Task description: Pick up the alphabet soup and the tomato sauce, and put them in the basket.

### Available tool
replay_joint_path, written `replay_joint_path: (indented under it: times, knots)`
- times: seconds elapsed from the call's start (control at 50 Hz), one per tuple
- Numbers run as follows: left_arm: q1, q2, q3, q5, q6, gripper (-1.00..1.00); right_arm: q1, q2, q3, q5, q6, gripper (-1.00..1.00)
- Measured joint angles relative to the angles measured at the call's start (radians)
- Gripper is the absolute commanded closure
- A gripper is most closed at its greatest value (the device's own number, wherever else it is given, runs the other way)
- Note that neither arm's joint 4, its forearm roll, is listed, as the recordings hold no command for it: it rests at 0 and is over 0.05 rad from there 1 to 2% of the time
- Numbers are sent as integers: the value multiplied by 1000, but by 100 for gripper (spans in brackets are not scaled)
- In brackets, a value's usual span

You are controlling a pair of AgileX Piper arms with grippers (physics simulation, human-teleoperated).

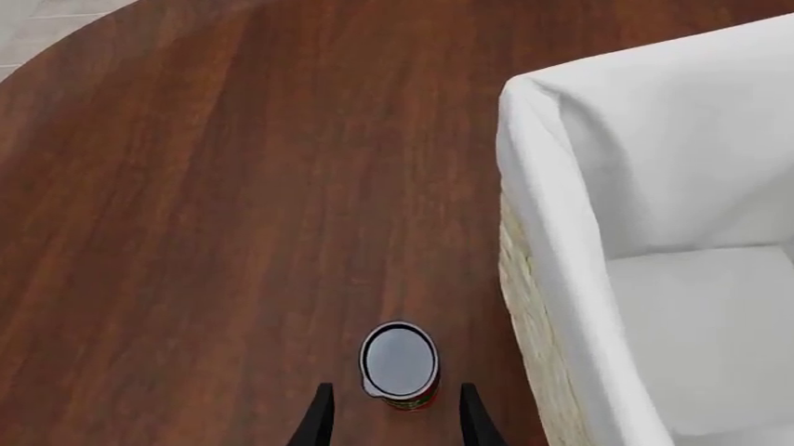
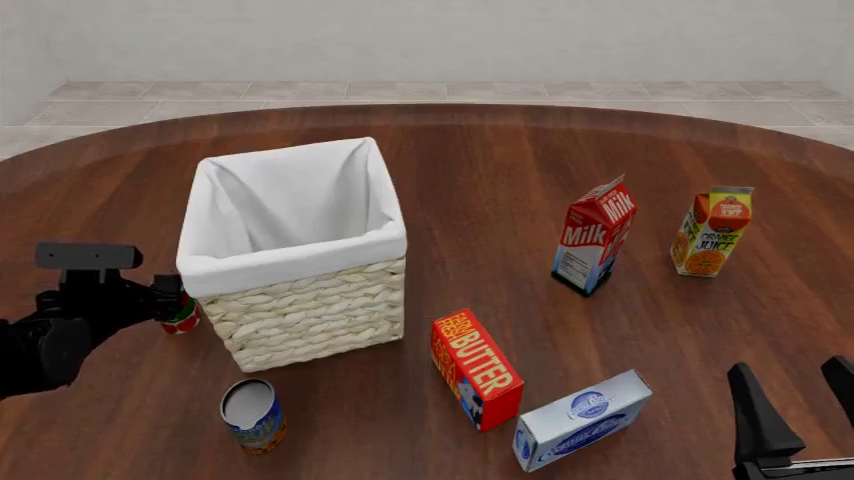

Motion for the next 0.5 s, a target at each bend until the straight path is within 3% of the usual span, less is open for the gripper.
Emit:
replay_joint_path:
  times: [0.5]
  knots:
    - [-2, 81, -21, -46, -6, -100, -2, 0, 1, 1, 2, -100]
